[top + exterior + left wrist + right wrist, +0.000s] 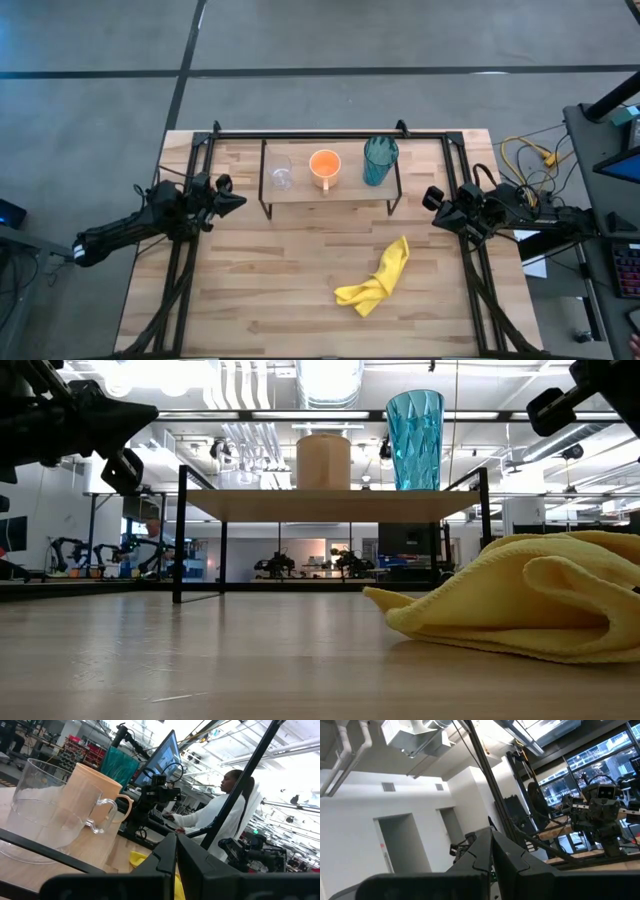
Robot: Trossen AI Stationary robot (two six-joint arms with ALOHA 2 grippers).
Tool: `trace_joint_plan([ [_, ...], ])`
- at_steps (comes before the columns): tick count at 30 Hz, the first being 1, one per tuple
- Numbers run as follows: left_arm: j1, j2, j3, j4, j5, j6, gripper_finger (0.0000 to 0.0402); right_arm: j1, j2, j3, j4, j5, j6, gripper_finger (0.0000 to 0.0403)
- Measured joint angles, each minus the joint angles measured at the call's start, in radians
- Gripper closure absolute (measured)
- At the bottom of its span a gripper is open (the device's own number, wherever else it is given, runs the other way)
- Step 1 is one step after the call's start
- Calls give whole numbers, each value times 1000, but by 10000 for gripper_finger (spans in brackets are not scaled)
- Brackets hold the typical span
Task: Stack small to large cups/mugs on shelf
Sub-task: Return to Home Position
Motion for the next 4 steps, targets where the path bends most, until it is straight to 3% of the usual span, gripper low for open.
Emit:
trace_joint_plan([
  [4, 0, 0, 0, 0, 0, 0, 402, 0, 0, 0, 0, 0, 0, 394],
])
